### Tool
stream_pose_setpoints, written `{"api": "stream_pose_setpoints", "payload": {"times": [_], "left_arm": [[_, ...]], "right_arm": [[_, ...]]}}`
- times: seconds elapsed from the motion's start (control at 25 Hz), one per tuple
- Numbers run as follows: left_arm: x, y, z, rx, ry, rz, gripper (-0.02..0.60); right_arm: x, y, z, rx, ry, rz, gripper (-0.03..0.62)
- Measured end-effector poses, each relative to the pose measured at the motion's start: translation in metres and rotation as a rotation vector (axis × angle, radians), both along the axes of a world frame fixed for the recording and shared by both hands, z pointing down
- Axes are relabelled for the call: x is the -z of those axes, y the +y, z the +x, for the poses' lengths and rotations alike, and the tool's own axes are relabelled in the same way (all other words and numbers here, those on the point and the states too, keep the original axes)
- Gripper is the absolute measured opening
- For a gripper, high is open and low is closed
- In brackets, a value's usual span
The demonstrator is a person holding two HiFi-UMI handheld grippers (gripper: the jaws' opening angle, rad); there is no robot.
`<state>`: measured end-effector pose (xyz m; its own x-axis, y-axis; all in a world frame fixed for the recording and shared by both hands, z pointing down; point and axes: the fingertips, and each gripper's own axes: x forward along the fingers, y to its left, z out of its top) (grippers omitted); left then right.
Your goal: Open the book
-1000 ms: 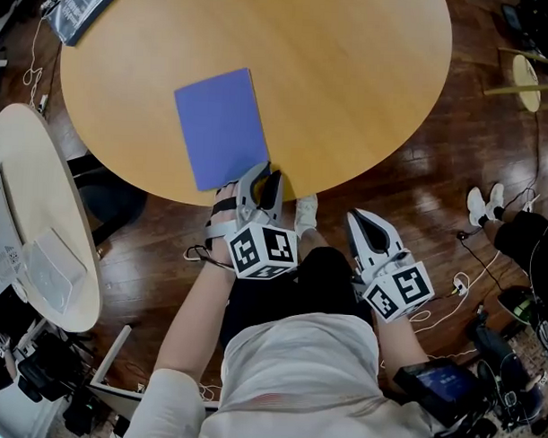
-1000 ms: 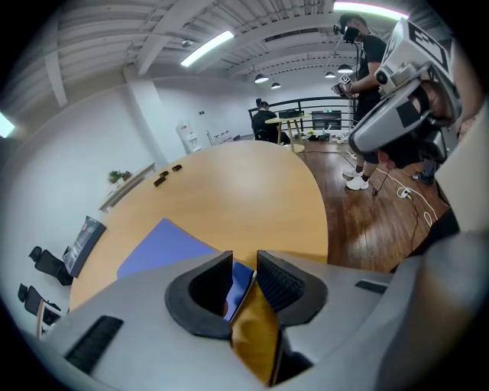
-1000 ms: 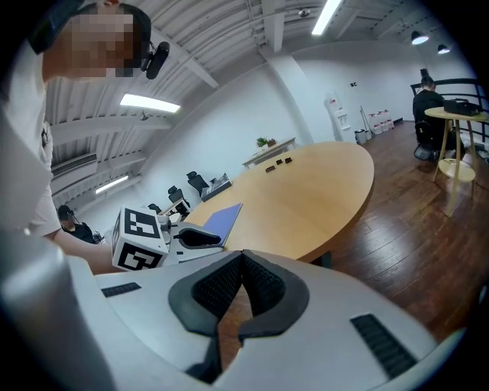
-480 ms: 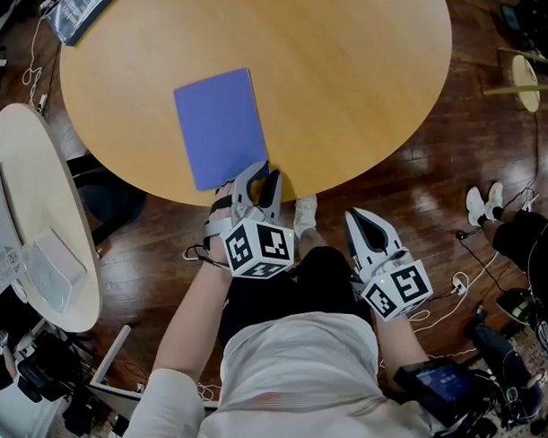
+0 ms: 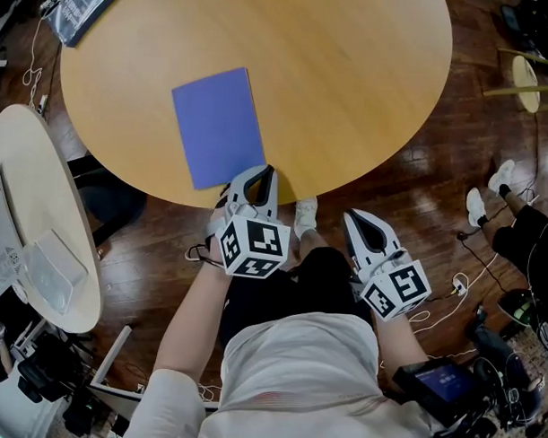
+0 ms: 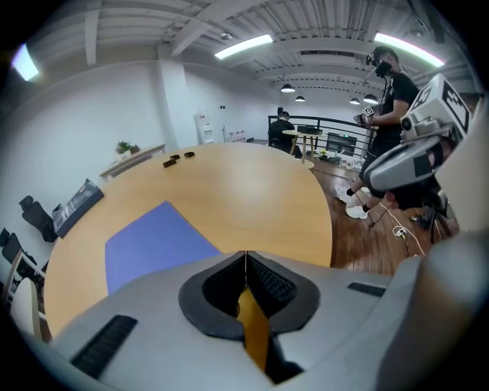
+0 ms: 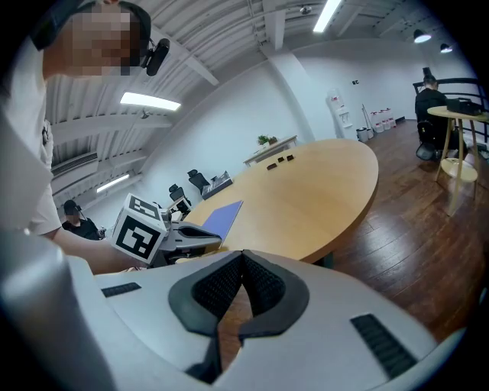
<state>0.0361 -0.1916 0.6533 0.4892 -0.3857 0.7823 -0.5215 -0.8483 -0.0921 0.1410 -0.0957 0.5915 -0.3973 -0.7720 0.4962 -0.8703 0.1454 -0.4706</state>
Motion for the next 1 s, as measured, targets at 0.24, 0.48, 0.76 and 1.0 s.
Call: {"api": "stream_pose_setpoints", "payload": {"times": [0.24,0.48,0.76,1.0], "left_arm": [[0.004,-0.005,0.000,0.017,0.022,0.003,0.011],[0.020,0.000,0.030,-0.068,0.054,0.085,0.009],[0.074,-0.016,0.025,0.046,0.214,0.129,0.009],[0.138,-0.028,-0.043,0.396,0.455,0.112,0.010]], "right_arm": [[-0.002,-0.001,-0.003,0.008,-0.006,-0.004,0.003],[-0.002,0.000,-0.004,0.011,-0.013,-0.009,0.003],[-0.002,-0.002,-0.006,0.022,-0.014,-0.005,0.003],[0.008,-0.015,-0.018,0.084,-0.021,0.026,0.003]]}}
